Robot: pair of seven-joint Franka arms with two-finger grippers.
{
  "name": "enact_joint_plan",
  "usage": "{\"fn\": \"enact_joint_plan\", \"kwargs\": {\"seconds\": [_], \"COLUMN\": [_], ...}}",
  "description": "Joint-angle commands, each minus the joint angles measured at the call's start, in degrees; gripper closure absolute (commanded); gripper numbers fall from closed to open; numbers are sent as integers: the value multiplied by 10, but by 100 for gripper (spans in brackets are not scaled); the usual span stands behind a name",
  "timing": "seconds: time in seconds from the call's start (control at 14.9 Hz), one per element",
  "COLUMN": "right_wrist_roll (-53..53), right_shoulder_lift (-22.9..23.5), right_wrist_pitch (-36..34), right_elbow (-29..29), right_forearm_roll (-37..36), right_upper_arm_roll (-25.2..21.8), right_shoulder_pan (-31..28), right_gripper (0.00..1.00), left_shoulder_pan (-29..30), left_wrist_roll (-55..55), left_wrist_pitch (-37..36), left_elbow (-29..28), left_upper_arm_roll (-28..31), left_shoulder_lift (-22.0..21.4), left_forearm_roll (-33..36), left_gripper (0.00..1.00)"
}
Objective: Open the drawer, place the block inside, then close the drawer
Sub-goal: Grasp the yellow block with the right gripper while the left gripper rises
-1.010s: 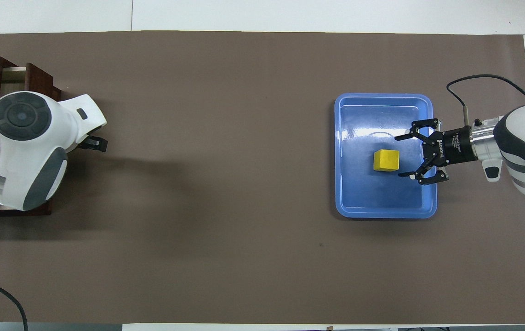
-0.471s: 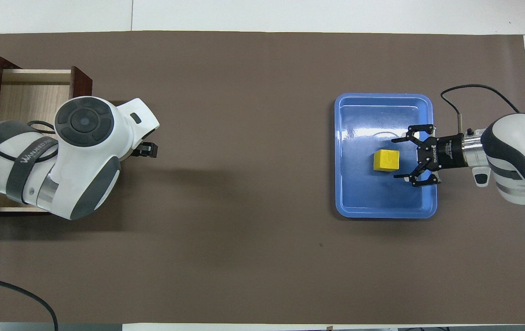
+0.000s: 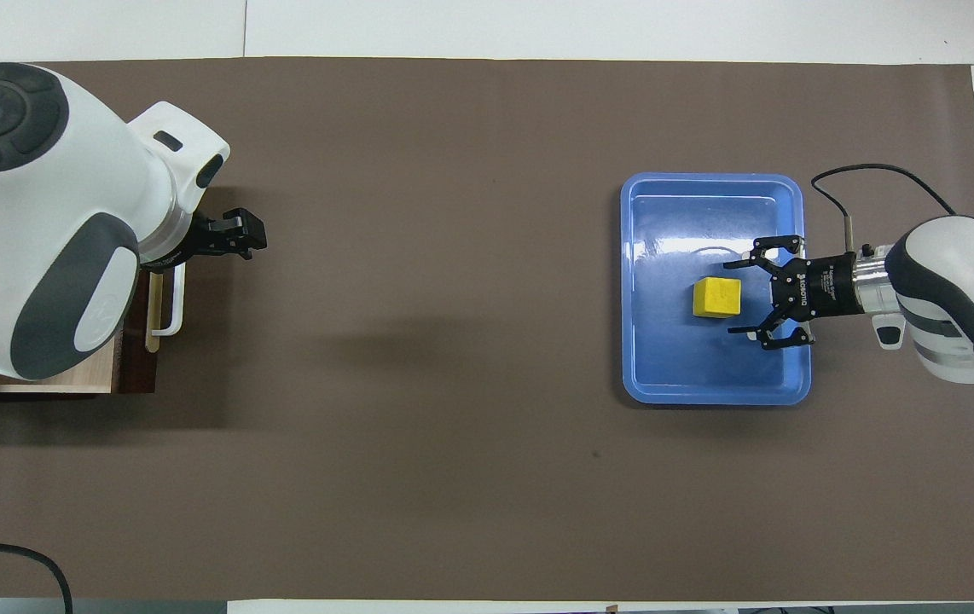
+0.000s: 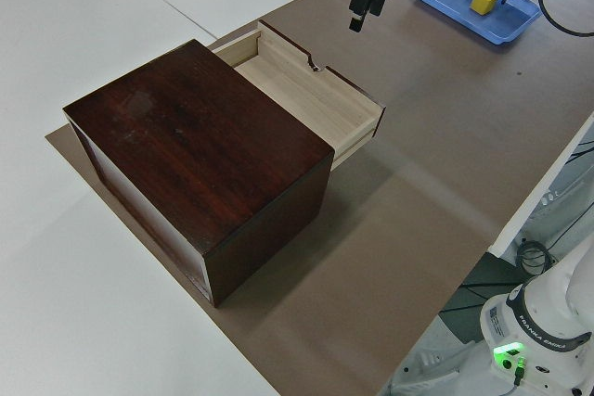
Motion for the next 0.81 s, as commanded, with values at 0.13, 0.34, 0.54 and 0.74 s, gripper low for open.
{"fn": "enact_joint_plan", "kwargs": {"seconds": [0.13, 0.34, 0.54, 0.74], "right_wrist_roll": [-19, -27, -1, 96], "right_shoulder_lift": [-11, -10, -11, -12], "right_wrist_pitch": [16, 10, -4, -52], "right_elbow": [-17, -8, 28, 109], "right_forearm_roll": [17, 16, 16, 4], "right_upper_arm_roll": [5, 5, 7, 6], "right_shoulder_pan": [-3, -3, 11, 48], "right_gripper": [100, 100, 100, 100], "left_shoulder_pan": [-1, -30, -42, -43], "left_wrist_roll": [-248, -376, -539, -571], "left_wrist_pitch": [13, 19, 36, 45], "left_elbow": [-6, -13, -14, -14], "left_upper_arm_roll": [-4, -7, -6, -8], "left_shoulder_lift": [-17, -20, -21, -9], "left_forearm_roll": [-70, -73, -74, -80], "left_gripper": [0, 0, 0, 0]}}
